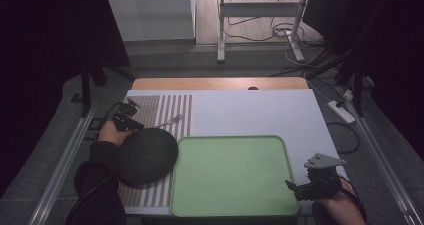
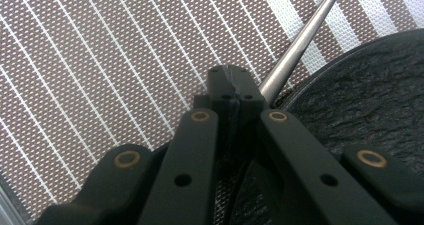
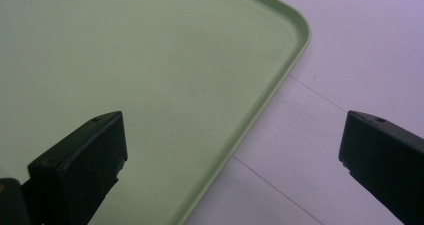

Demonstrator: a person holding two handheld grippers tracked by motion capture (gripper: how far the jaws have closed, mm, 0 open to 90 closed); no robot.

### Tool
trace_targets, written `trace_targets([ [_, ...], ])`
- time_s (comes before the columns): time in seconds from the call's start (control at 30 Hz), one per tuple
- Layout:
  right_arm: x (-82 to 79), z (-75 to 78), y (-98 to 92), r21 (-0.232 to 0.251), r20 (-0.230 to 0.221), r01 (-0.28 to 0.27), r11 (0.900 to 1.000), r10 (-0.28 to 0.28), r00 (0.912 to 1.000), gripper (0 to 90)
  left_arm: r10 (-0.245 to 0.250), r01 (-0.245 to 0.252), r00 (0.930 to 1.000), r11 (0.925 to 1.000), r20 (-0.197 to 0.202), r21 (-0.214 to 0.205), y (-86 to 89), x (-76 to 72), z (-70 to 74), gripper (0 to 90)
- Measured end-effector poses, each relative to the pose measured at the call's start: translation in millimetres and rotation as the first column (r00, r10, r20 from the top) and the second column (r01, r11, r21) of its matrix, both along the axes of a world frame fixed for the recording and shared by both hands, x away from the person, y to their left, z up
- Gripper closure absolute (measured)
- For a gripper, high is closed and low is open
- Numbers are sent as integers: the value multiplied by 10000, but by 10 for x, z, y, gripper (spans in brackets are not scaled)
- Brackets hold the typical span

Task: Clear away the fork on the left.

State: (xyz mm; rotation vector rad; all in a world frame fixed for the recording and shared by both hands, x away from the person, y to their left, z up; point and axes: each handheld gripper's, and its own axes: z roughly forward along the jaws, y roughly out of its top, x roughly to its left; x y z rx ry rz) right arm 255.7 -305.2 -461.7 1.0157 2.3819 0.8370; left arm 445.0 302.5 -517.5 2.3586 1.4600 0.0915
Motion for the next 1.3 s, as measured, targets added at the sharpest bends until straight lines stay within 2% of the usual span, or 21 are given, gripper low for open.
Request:
trace_targets([
  [0.07,0,0,0,5,3,0,10000,0,10000,0,-61,62,10000,9999,44,-113,18,5,4,889],
  [0.1,-1,1,-1,12,-5,-13,10000,13,10000,0,160,-147,9992,9992,356,-381,41,8,32,867],
  [0.2,-1,0,0,4,2,-15,10000,15,10000,0,358,-325,9976,9979,585,-553,50,11,75,715],
  [0.23,-1,0,0,4,2,-15,10000,15,10000,0,416,-370,9968,9971,689,-672,47,12,95,715],
  [0.27,-1,0,0,6,5,-22,10000,22,10000,0,472,-392,9953,9948,842,-941,29,22,124,599],
  [0.3,-1,0,1,1,4,-25,10000,25,10000,0,472,-392,9953,9948,842,-941,29,22,124,557],
  [0.33,-1,0,1,1,4,-25,10000,25,10000,0,408,-315,9954,9938,867,-1066,8,28,133,557],
  [0.37,-2,0,2,-2,7,-31,10000,31,10000,0,300,-205,9953,9945,919,-1025,-57,47,144,424],
  [0.43,-2,0,2,-4,9,-35,10000,35,10000,0,214,-122,9955,9951,925,-981,-93,57,147,336],
  [0.47,-2,0,3,-10,-1,-39,10000,39,10000,0,-46,120,9954,9970,960,-763,-177,75,150,272],
  [0.57,-3,-1,3,-11,-3,-70,10000,70,10000,0,-488,550,9941,9966,967,-618,-307,102,140,172],
  [0.6,-3,-1,4,-12,-6,-74,10000,74,10000,0,-488,550,9941,9966,967,-618,-307,102,140,130],
  [0.63,-2,-1,3,-20,-8,-88,10000,88,10000,0,-652,692,9935,9968,937,-401,-393,127,126,86],
  [0.7,-3,-1,3,-20,-14,-92,10000,92,10000,0,-686,718,9934,9969,916,-325,-436,139,116,38],
  [0.73,-3,-1,3,-21,-15,-95,10000,95,10000,0,-821,835,9929,9964,857,-131,-517,167,95,0],
  [0.83,-3,-1,3,-20,-4,-103,9999,103,9999,0,-917,923,9930,9957,745,-44,-586,196,66,0],
  [0.97,-4,-2,2,-19,-2,-121,9999,121,9999,0,-1030,1004,9938,9932,425,586,-730,261,-31,0],
  [1.07,-6,-1,1,-13,-6,-126,9999,126,9999,0,-901,871,9954,9930,341,799,-749,286,-66,0],
  [1.17,-7,-1,-1,-18,-3,-132,9999,132,9999,0,-831,805,9959,9943,357,694,-731,301,-99,2],
  [1.2,-7,-1,-1,-18,-3,-132,9999,132,9999,0,-831,805,9959,9943,357,694,-731,301,-99,24],
  [1.3,-9,-1,-3,-26,-9,-139,9999,139,9999,0,-1045,1006,9928,9928,583,655,-676,274,-55,184],
])
